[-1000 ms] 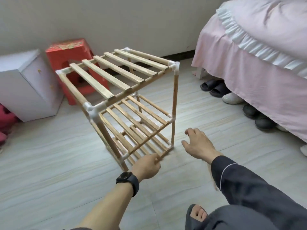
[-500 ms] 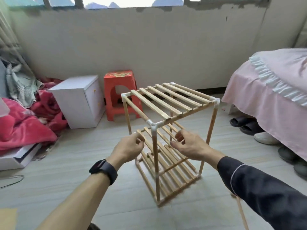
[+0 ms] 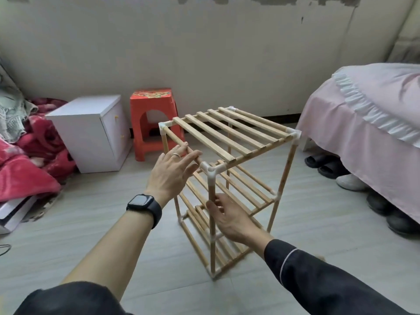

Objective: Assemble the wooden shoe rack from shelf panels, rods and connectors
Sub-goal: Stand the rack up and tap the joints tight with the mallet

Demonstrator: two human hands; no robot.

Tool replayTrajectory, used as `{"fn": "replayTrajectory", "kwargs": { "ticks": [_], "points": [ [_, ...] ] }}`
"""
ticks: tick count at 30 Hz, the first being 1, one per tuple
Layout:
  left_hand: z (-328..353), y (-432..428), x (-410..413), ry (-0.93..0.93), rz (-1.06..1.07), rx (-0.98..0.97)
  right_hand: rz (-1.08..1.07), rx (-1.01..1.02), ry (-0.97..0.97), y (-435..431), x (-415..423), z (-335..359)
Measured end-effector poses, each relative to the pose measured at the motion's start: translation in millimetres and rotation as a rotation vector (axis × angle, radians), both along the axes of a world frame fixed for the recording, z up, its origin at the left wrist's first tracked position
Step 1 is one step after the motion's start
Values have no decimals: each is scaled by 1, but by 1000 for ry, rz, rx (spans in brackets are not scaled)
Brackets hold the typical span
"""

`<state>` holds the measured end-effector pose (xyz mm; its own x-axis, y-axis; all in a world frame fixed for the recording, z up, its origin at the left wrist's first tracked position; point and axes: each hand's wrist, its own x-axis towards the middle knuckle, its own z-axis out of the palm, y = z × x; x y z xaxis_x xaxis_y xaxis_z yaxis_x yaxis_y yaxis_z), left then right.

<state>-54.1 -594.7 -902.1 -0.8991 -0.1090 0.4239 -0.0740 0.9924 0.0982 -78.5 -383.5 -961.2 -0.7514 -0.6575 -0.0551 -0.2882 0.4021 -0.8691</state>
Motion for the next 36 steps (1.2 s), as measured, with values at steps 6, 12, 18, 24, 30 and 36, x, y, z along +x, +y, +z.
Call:
{"fn": "replayTrajectory", "kwargs": {
  "ticks": [6,12,18,24,30,36],
  "points": [
    [-4,-1,6,46,-22,-23,-38,80,117,-1,-4,-4],
    [-1,16,9,82,-61,3,-28,51,265,11,-6,-10],
    [10,32,-4,66,-123,-73,-93,9,345,38,-15,-13],
    [18,53,-18,118,-155,-50,-273,-67,379,59,-31,-16],
    [19,42,-22,194,-12,127,-480,-188,368,74,-64,18],
    [-19,24,-24,318,329,607,-594,-174,336,88,-107,39]
  ]
}}
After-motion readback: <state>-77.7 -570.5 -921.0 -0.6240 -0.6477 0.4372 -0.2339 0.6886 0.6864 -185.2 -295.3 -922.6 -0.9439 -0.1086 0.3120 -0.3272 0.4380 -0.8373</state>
